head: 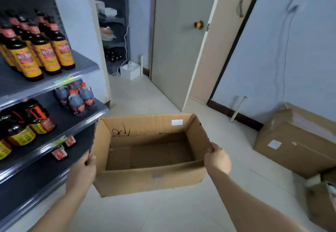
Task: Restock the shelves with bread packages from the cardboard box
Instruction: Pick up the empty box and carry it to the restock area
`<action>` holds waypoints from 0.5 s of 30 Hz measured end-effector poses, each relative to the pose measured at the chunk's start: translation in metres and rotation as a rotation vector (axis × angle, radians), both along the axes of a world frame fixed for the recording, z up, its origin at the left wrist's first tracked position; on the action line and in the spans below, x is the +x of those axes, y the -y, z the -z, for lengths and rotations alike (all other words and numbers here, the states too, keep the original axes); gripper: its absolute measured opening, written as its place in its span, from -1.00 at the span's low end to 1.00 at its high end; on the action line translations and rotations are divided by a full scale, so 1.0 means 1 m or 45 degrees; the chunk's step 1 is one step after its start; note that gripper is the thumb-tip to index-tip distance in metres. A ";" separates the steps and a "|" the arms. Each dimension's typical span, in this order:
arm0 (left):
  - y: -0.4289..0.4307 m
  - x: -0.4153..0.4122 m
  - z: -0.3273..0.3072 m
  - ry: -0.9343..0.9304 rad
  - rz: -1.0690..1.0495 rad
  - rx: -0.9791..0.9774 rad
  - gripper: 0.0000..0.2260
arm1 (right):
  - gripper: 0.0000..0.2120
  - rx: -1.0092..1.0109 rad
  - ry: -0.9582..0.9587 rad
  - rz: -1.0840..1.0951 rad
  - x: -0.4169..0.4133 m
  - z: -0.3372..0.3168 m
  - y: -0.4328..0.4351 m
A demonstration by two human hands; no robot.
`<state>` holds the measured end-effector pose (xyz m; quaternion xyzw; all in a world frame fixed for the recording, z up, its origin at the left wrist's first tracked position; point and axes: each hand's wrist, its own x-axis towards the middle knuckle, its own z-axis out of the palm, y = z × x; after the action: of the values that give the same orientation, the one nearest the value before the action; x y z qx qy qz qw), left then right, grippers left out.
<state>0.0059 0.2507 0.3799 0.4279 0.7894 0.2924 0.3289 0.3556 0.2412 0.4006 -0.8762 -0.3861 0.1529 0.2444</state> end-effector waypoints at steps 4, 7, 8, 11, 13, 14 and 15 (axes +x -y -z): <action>-0.060 0.065 -0.034 -0.033 0.045 0.079 -0.63 | -0.66 0.079 0.034 0.065 0.063 -0.039 -0.035; -0.100 0.111 -0.056 -0.013 0.088 0.149 -0.65 | -0.65 0.118 0.039 0.115 0.107 -0.067 -0.060; -0.115 0.126 -0.064 -0.005 0.098 0.167 -0.65 | -0.65 0.138 0.037 0.135 0.121 -0.076 -0.069; -0.157 0.164 -0.084 0.005 0.172 0.197 -0.65 | -0.67 0.186 0.034 0.201 0.158 -0.098 -0.093; -0.188 0.188 -0.097 0.018 0.226 0.215 -0.64 | -0.66 0.216 0.035 0.252 0.181 -0.107 -0.112; -0.203 0.199 -0.104 0.016 0.253 0.226 -0.64 | -0.66 0.229 0.035 0.276 0.191 -0.111 -0.122; -0.219 0.210 -0.109 0.011 0.275 0.238 -0.64 | -0.66 0.241 0.035 0.300 0.200 -0.114 -0.132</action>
<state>0.2162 0.4696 0.4889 0.5379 0.7066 0.3294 0.3207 0.5558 0.3733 0.5147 -0.8905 -0.2965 0.0740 0.3370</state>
